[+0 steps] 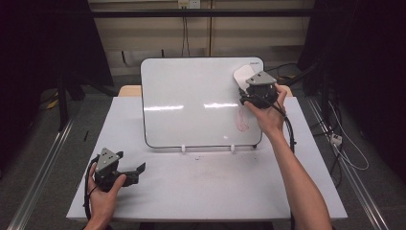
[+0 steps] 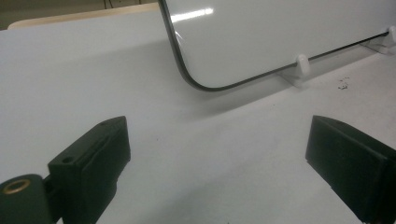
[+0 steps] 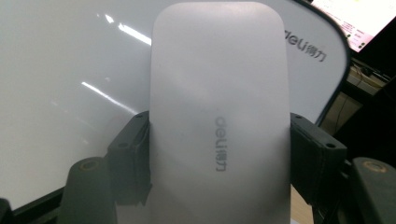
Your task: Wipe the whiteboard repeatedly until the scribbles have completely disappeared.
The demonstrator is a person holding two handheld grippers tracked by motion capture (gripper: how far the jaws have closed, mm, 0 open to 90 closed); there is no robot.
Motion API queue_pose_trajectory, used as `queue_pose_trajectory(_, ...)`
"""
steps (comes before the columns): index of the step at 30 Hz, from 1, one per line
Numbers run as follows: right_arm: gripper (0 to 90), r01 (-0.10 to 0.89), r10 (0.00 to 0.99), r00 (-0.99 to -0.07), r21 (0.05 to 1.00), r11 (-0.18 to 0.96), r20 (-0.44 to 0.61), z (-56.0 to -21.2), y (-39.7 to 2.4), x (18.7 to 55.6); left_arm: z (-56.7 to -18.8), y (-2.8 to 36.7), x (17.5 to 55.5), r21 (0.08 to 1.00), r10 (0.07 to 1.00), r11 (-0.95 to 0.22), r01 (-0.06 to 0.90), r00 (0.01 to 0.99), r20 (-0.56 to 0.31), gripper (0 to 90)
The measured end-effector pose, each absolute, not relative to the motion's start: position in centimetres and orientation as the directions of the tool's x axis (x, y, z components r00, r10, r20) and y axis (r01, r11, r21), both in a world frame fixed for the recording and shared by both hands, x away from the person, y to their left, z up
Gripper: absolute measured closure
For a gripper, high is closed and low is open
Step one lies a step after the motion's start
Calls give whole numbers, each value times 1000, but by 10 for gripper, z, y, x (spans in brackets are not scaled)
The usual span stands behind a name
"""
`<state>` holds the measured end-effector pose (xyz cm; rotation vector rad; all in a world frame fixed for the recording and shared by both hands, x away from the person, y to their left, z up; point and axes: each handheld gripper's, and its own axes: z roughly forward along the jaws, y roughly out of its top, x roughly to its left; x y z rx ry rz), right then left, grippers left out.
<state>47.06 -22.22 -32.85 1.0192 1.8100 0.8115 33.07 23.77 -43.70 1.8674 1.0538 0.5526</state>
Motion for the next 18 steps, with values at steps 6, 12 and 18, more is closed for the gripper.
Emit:
queue_pose_trajectory(6, 316, 308, 894, -254, 845, 437, -370, -326, -224, 473, -437, 237, 331, 864, 842, -237, 443, 538, -45, 65)
queue_pose_trajectory(12, 316, 302, 889, -263, 843, 445, -375, -334, -216, 467, -438, 234, 331, 862, 838, -249, 442, 545, -38, 65)
queue_pose_trajectory(18, 316, 287, 871, -290, 832, 474, -396, -345, -202, 459, -438, 233, 331, 861, 835, -257, 438, 550, -31, 65)
